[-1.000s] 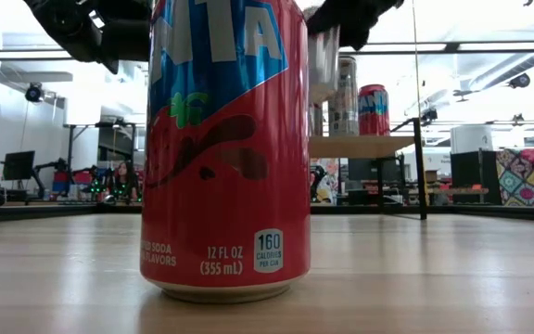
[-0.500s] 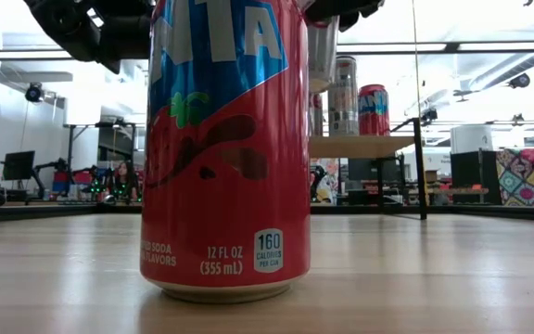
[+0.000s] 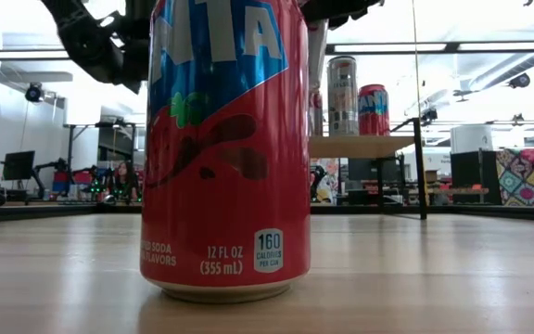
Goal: Place canned beverage on shelf
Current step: Put the white red soda can on the shelf aligned with the other white red soda cans
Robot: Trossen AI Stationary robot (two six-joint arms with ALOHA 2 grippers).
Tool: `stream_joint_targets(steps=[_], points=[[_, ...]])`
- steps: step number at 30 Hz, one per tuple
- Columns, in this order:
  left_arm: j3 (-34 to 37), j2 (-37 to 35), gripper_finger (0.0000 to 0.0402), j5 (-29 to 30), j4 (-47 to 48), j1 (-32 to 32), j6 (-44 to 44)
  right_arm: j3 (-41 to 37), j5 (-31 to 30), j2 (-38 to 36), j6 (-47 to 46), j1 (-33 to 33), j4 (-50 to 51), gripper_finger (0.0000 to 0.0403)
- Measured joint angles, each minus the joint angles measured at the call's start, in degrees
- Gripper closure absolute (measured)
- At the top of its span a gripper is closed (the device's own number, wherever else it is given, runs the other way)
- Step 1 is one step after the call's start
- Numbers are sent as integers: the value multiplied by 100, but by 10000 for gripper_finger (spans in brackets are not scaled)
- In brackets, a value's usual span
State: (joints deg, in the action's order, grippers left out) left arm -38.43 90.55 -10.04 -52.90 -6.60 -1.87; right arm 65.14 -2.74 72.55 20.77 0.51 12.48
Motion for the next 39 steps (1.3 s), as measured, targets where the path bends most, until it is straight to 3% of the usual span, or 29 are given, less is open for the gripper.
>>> stream_joint_targets(steps=[9, 32, 39], points=[[-469, 599, 79, -153, -127, 21, -76, -7, 138, 0, 83, 0, 89, 115], [-554, 575, 79, -140, -166, 100, -73, -22, 147, -11, 283, 2, 49, 115], [-566, 579, 41, -129, -263, 133, -25, -36, 123, 7, 339, 0, 44, 115]])
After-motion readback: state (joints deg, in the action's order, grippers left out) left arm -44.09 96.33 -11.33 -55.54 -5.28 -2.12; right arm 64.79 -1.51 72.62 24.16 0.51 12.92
